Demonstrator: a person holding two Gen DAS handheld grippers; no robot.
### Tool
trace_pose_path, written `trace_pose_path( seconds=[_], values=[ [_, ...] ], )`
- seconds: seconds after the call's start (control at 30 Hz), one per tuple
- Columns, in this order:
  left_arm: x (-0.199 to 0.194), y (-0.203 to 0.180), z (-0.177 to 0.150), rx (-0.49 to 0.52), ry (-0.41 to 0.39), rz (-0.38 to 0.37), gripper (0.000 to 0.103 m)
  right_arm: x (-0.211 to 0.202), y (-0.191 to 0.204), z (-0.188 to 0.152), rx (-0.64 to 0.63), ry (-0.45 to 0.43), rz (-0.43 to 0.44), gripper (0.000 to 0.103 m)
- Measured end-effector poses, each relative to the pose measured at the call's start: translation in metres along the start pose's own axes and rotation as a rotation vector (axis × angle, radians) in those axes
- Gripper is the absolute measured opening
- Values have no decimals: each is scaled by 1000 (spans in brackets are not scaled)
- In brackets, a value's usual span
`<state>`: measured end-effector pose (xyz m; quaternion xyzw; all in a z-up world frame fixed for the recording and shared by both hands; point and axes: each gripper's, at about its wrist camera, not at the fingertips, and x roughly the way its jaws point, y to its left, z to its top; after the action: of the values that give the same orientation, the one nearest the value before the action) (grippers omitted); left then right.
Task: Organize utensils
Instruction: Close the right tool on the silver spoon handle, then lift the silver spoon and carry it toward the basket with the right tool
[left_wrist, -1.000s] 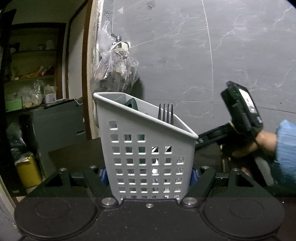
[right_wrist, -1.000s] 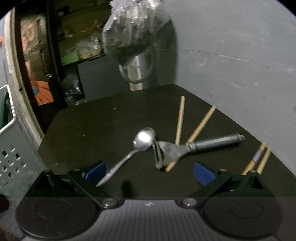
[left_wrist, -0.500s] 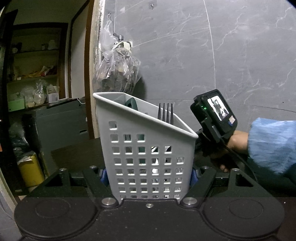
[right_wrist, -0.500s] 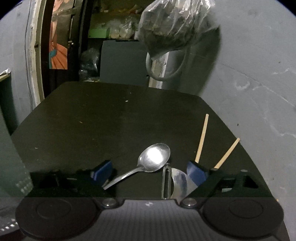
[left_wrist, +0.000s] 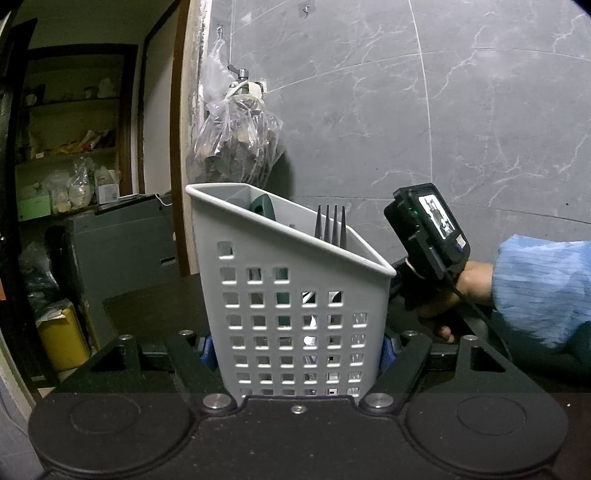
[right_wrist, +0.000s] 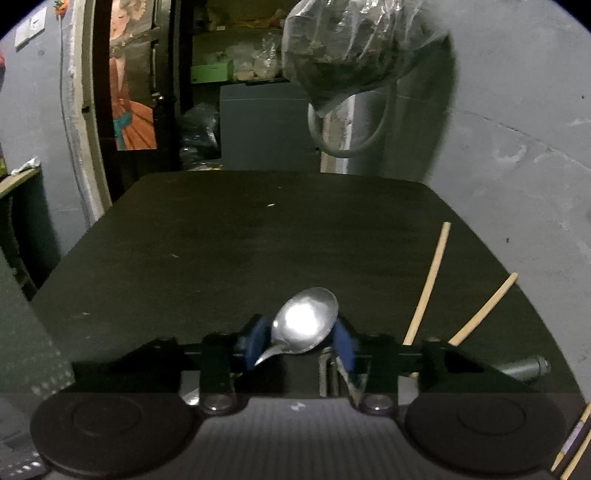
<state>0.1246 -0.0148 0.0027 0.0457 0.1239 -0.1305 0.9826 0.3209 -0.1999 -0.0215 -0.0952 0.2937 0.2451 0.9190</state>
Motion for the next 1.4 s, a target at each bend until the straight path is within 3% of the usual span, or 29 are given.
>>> trace_pose_path(
  seconds=[0.23,0.47,0.93,1.2,1.4],
  values=[
    [-1,1,-1,-5,0,0,76,-13,14,-9,-35,8,49,34],
    [-1,0,-2,-10,-1,10,76,-54,37,-36,-65,31,83,33],
    [-13,-11,-2,-8,-1,37,76,-139,67,-96,-22,48,95,33],
    [-22,-19,-5,-7,-7,45,76,-156,74,-109,-6,33,119,33],
    [-26,-22,-6,-10,-8,58,76,-157,69,-106,1,14,124,44]
  ],
)
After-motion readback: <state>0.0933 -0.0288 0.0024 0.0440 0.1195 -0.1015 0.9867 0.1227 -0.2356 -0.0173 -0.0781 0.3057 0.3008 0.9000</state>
